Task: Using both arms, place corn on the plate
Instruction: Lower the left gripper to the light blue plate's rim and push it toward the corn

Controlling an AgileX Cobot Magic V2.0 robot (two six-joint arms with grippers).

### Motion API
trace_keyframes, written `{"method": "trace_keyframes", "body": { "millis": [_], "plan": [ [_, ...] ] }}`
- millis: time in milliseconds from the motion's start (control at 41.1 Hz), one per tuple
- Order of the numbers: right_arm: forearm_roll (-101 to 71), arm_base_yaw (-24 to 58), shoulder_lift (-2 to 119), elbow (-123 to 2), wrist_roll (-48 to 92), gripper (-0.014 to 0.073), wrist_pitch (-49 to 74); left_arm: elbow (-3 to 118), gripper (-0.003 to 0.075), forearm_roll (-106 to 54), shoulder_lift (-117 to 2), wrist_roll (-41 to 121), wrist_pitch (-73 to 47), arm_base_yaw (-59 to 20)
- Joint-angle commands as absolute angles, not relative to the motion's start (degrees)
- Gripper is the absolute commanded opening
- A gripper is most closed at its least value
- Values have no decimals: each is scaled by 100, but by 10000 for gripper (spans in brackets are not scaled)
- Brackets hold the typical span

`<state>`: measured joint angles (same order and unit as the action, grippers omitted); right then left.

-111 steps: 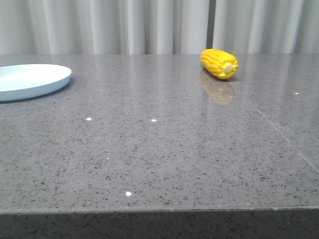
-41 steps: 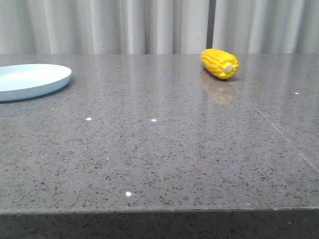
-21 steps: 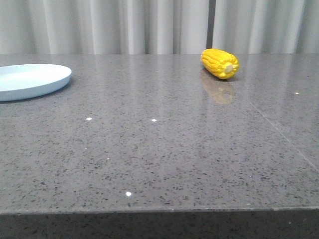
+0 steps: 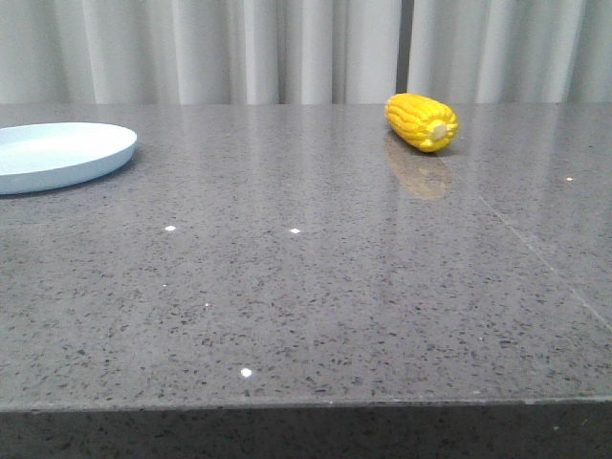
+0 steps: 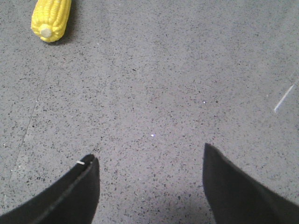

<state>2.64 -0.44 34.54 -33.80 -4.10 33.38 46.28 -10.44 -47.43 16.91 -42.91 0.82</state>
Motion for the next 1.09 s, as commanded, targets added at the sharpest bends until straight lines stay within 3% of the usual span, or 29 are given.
{"method": "trace_keyframes", "body": {
  "millis": [0,462,973,1070],
  "plan": [
    [305,-58,3496,-3577,-391,500,2981,5108,493,-1149,-5425,1619,-4073,100],
    [305,-58,3496,-3577,-391,500,2986,6538,492,-2878,-8044,2918,-4160,1236],
    [305,-58,3496,-3577,-391,500,2980,7836,490,-3173,-9738,2972,-4262,1259],
    [305,-58,3496,-3577,-391,500,2980,7874,461,-3173,-9834,2976,-4262,1244]
  ]
}}
